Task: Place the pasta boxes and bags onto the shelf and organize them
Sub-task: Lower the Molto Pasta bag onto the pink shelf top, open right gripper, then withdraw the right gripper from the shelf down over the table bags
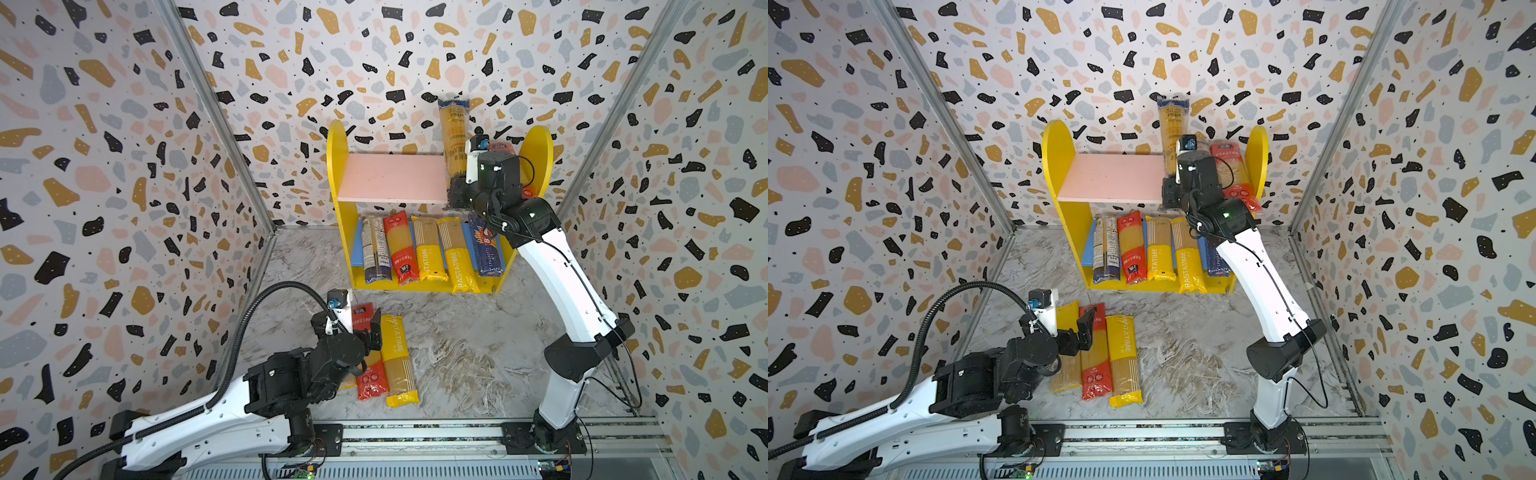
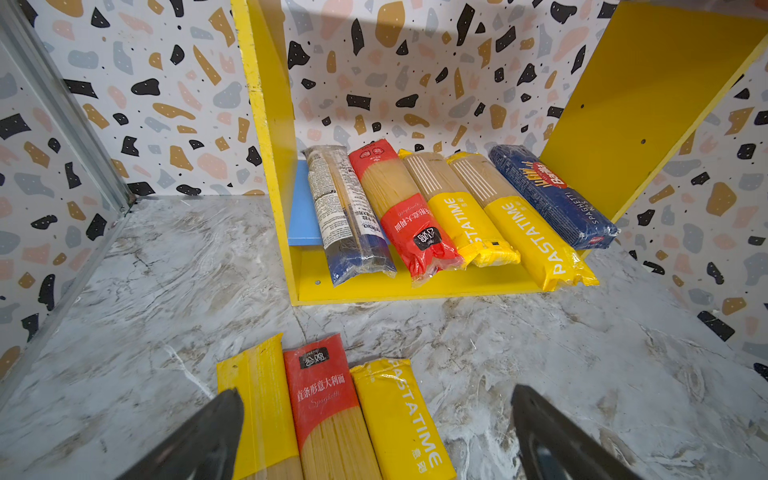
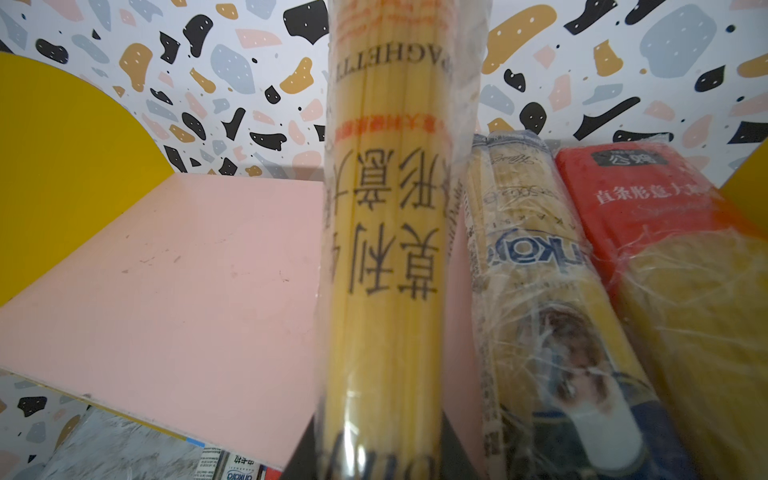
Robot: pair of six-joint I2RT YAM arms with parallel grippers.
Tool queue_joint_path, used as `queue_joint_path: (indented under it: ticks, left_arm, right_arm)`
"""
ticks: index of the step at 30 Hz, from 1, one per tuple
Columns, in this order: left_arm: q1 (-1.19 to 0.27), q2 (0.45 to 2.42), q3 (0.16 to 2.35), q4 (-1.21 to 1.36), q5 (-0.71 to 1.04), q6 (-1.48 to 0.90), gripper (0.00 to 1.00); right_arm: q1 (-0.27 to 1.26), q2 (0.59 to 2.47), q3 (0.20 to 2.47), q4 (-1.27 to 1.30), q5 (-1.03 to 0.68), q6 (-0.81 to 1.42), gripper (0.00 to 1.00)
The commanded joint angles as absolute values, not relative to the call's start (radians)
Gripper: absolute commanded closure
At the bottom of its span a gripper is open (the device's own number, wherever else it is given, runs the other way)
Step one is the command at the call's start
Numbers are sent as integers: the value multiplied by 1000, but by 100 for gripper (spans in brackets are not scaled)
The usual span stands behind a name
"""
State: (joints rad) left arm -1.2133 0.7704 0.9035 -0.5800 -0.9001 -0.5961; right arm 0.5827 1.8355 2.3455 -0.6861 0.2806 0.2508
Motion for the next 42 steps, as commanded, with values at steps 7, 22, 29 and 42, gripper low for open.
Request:
queue_joint_path:
  ticks: [7, 22, 29, 42]
  left_arm:
    - [-1216, 782, 911, -539, -925, -567, 0]
    - [-1217, 737, 896, -563, -945, -578, 0]
    - [-1216, 714, 875, -571, -946, -597, 1]
    - [-1217, 622, 762, -607, -937, -704, 1]
  right_arm:
    - [572, 1766, 2352, -596, 290, 249, 72]
    - [584, 1749, 2342, -591, 284, 262, 44]
    - [733, 1701, 2299, -558, 379, 195, 44]
    - [1125, 1303, 1697, -524, 532, 279, 24]
